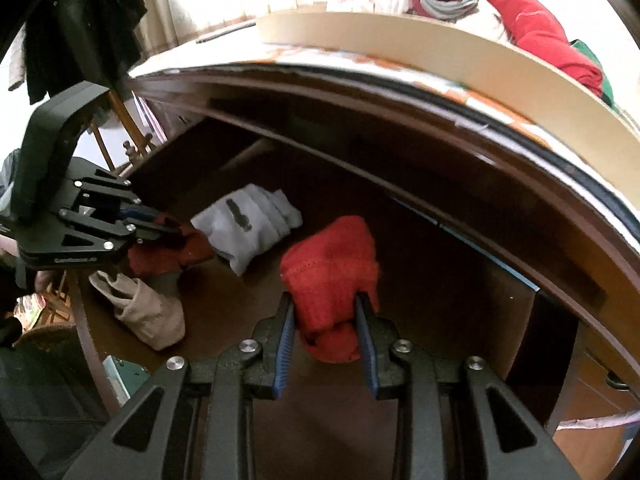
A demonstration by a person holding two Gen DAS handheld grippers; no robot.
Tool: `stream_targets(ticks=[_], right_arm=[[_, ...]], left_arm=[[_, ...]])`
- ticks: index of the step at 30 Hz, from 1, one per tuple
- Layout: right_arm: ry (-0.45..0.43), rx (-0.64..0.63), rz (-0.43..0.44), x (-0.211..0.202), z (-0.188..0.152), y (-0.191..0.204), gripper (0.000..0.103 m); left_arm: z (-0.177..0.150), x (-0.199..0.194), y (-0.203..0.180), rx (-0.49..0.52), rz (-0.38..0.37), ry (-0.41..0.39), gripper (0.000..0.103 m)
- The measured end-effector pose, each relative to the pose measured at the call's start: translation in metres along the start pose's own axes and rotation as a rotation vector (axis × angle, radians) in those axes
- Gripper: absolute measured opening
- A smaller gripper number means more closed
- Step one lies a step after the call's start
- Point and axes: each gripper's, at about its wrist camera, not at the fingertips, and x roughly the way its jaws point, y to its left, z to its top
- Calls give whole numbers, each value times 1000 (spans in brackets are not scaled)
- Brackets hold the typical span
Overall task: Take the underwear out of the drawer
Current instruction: 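Lift both held red garments out of the drawer up toward the tray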
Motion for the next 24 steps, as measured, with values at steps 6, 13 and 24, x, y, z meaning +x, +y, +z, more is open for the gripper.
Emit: stream_targets(ticks=[6, 13, 24], right_arm=[[-54, 21, 2, -6, -1, 2, 31], [-106, 0, -4, -13, -2, 9, 31], [-168, -8, 6, -23, -7, 14, 31]], left_arm=[[-3, -12, -2, -6, 64, -59, 7], [5, -34, 5, -13, 121, -121, 7], [4, -41, 3, -32, 190, -214, 7]])
